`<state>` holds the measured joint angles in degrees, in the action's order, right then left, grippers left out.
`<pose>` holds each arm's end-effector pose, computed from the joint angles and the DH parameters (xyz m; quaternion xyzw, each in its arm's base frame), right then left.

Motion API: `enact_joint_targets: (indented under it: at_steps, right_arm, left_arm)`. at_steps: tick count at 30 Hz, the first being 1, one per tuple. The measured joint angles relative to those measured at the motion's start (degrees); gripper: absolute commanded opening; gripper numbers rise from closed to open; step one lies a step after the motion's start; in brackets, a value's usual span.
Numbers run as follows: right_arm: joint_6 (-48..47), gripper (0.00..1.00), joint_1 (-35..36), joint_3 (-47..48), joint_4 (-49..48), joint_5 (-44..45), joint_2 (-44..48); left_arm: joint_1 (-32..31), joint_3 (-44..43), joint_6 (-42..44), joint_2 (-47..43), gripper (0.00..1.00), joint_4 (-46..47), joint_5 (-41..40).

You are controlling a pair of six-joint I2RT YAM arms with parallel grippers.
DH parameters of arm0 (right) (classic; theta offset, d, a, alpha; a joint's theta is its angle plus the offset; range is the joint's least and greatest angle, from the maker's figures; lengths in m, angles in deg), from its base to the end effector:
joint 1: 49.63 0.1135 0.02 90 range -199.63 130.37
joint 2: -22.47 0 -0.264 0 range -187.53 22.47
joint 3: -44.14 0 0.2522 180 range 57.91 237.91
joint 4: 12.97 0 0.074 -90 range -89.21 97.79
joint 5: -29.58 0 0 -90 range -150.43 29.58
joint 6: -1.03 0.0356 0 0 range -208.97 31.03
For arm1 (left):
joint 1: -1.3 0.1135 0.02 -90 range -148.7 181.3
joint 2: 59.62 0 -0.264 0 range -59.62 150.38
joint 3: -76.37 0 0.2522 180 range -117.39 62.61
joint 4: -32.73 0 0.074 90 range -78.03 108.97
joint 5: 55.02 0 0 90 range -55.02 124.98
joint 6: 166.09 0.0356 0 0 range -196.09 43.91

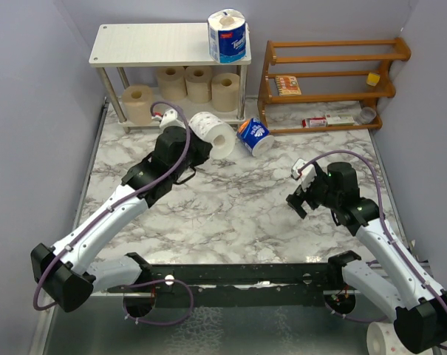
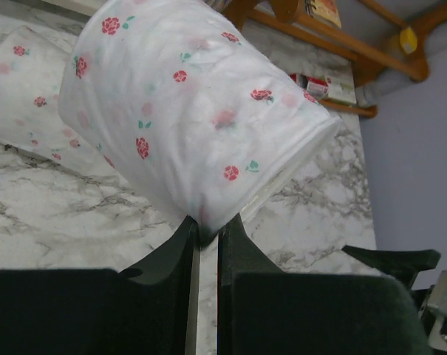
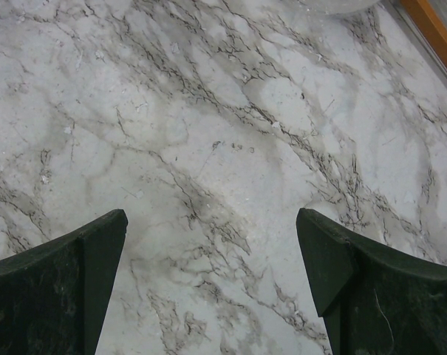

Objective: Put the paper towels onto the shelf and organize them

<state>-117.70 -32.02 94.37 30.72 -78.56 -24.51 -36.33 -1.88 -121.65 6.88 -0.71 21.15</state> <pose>0.1623 0.0631 0.2509 -0.4135 0.7983 0.1024 0.4258 0.2131 -0.1535 0.3668 -0.1242 0.8149 -0.2955 0.4830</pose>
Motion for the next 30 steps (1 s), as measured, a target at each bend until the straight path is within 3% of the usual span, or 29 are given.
enact_joint_targets:
  at_steps: [10, 19, 24, 27, 30]
  right_arm:
    - [-0.04, 1.00, 0.00, -0.02, 0.00, -0.20, -0.74]
    - [-0.04, 1.00, 0.00, -0.02, 0.00, -0.68, -1.16]
    - [-0.04, 1.00, 0.00, -0.02, 0.02, -0.85, -2.27]
    - [-0.07, 1.00, 0.00, -0.02, 0.02, -0.85, -2.36]
    - [-0.04, 1.00, 0.00, -0.02, 0.02, -0.85, -2.36]
  left_arm:
    - [0.02, -6.10, -19.06, -0.52, 0.00, -3.15, -9.88]
    - [1.27, -31.39, -37.03, 8.09, 0.00, -13.57, -18.64]
    - [6.93, -48.68, -43.23, 17.86, 0.00, -21.90, -23.28]
    - [10.40, -55.43, -44.85, 22.53, 0.00, -24.28, -25.55]
    - [13.29, -54.53, -44.85, 23.43, 0.00, -21.59, -28.63]
